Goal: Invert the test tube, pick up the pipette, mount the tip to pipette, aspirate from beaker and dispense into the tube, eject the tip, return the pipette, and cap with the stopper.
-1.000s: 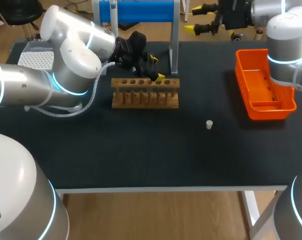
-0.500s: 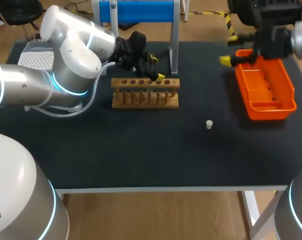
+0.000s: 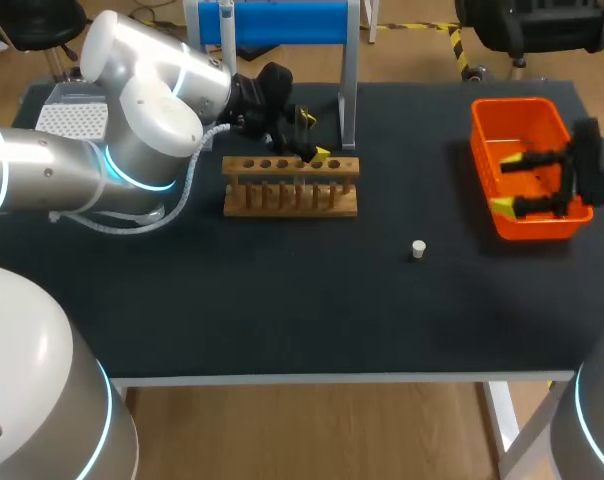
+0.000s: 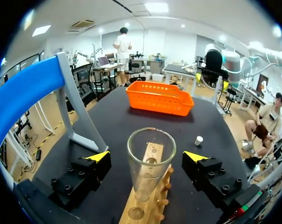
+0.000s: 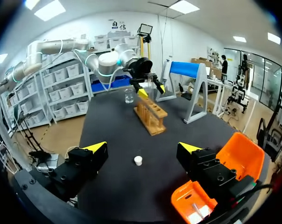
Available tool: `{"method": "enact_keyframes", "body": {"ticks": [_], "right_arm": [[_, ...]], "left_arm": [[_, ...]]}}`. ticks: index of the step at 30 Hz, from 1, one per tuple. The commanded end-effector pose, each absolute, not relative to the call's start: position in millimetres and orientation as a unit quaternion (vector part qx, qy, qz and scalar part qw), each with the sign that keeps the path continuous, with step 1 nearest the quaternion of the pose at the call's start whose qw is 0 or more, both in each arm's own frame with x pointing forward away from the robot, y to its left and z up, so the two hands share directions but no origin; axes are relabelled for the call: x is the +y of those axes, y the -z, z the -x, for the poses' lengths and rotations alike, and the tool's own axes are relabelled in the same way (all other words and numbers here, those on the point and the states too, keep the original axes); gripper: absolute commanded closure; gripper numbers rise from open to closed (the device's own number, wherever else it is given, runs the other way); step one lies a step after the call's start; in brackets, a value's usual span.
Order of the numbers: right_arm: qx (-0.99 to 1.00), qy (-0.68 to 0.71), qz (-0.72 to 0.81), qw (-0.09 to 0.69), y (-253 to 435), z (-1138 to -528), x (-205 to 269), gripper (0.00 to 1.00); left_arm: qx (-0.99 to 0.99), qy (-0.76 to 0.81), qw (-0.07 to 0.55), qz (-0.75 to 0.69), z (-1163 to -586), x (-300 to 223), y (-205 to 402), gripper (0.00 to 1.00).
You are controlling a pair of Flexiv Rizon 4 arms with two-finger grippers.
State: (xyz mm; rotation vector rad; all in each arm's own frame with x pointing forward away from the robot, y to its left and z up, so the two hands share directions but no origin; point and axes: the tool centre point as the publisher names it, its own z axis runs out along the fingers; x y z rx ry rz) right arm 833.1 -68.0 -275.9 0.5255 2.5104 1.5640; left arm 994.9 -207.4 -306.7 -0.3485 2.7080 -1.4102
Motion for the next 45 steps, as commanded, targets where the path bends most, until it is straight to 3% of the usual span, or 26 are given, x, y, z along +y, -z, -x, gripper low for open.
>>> {"method": "enact_keyframes", "body": {"ticks": [1, 16, 30, 45], "right_arm": [[0.833, -0.52, -0.177, 0.074, 266, -811, -77, 0.0], [0.837, -0.514, -0.176, 0.073, 270, -817, -68, 0.0], [0.862, -0.47, -0.165, 0.094, 333, -827, -23, 0.0], [0.865, -0.456, -0.177, 0.109, 365, -822, -15, 0.0]], "left_arm": [[0.881, 0.457, 0.034, 0.114, -995, -208, 307, 0.0], [0.881, 0.457, 0.034, 0.114, -995, -208, 307, 0.0], [0.881, 0.457, 0.034, 0.114, -995, -208, 307, 0.0], [0.881, 0.457, 0.034, 0.114, -995, -208, 307, 0.0]]}}
